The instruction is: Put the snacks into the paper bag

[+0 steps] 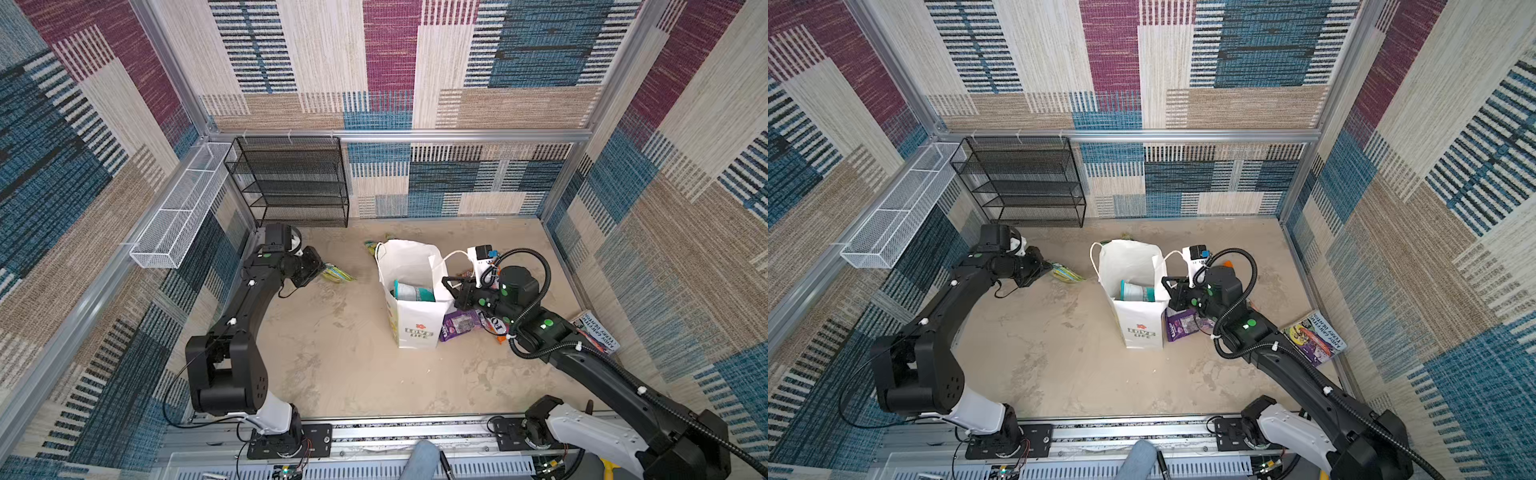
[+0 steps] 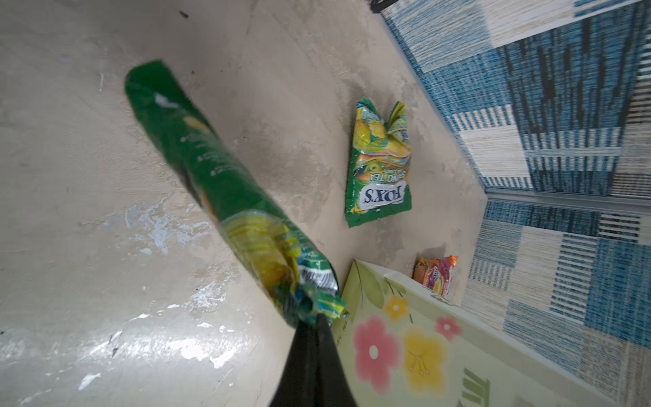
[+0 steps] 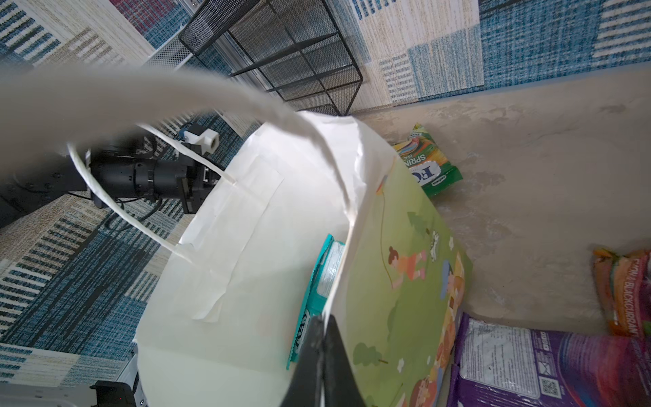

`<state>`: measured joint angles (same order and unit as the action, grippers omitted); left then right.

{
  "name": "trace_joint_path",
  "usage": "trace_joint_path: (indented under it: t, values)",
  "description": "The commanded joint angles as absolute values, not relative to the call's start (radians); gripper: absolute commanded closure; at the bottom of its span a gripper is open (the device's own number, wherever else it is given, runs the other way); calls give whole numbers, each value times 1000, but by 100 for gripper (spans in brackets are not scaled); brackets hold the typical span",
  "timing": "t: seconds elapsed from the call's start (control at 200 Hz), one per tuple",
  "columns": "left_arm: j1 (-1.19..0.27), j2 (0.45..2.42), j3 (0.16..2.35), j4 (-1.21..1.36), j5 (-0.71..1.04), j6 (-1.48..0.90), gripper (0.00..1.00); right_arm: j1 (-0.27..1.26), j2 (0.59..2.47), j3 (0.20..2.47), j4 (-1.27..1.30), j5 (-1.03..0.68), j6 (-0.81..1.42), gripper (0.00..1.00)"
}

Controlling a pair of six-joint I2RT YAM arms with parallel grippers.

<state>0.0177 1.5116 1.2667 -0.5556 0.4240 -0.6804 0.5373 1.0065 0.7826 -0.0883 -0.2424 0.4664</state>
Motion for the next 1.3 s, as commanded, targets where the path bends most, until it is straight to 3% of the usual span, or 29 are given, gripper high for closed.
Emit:
trace_joint_path:
  t: [0.0,0.31,0.496,0.526,0.626,0.701,0.721,0.756,1.292]
  values:
    - [16,1429,1251,-551,388,-704,100,538,1002,781,-53,-237,456,99]
    - [-27,1137,1247,-631,309,-720,100,537,1003,781,-52,-241,458,99]
    - [-80,1135,1290,-747,291,-676,100,537,1001,781,-52,-244,458,99]
    - [-80,1143,1287,-779,276,-671,90,537,1000,781,-52,-243,457,99]
    - [-80,1158,1248,-878,168,-665,39,538,998,780,-52,-244,457,99]
    - [-82,1174,1212,-923,140,-664,16,538,998,781,-52,-246,458,99]
    - [-84,1177,1199,-929,135,-667,6,538,997,780,-52,-245,458,99]
    - [-89,1179,1171,-931,130,-676,0,537,996,779,-52,-247,458,99]
    - [-117,1495,1041,-813,107,-610,1,537,994,779,-52,-245,457,99]
